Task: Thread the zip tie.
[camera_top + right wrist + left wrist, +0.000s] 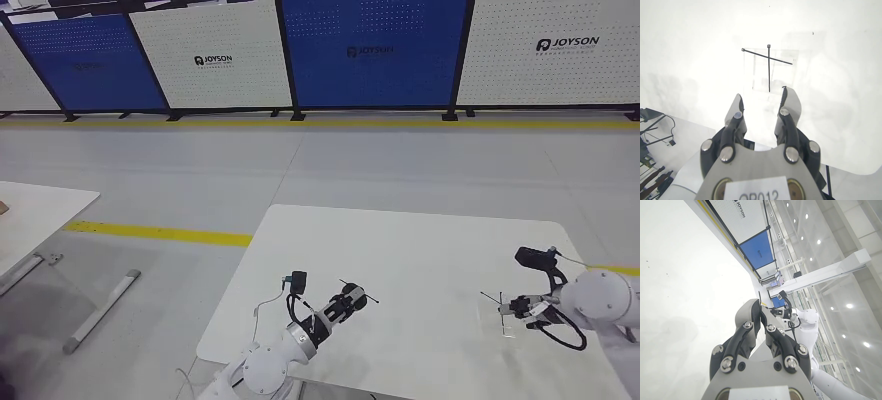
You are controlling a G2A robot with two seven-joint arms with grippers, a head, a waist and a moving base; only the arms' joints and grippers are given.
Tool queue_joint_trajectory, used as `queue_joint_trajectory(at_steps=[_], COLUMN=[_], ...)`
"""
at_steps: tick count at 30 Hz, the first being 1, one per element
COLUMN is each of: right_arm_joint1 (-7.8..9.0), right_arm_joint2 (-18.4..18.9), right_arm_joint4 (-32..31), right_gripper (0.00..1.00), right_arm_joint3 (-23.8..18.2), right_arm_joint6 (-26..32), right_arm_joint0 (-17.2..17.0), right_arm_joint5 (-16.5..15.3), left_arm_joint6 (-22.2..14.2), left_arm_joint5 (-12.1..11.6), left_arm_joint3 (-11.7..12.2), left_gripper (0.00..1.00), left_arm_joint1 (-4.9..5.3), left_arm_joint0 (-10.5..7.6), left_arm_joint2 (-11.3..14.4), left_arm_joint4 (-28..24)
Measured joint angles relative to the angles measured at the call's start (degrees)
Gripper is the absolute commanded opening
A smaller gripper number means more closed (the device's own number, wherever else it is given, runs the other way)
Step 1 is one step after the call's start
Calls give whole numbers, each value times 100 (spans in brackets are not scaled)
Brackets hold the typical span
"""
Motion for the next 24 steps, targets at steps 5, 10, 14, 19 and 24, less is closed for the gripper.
queue_joint_trajectory(at_steps=[5,10,14,19,24], right_arm_joint1=[-34,-125,-209,-309,-438], right_arm_joint2=[-224,-541,-752,-936,-1179], right_arm_joint4=[-45,-154,-201,-241,-267], right_gripper=[20,28,27,33,25], right_arm_joint3=[216,500,728,998,1280], right_arm_joint6=[0,0,0,0,0], right_arm_joint0=[178,395,569,745,934], right_arm_joint5=[0,0,0,0,0], left_arm_joint6=[0,0,0,0,0], left_arm_joint5=[0,0,0,0,0], left_arm_joint3=[0,0,0,0,0], left_gripper=[0,0,0,0,0], left_arm_joint1=[0,0,0,0,0], left_arm_joint0=[0,0,0,0,0], left_arm_joint2=[0,0,0,0,0], left_arm_joint4=[0,0,0,0,0])
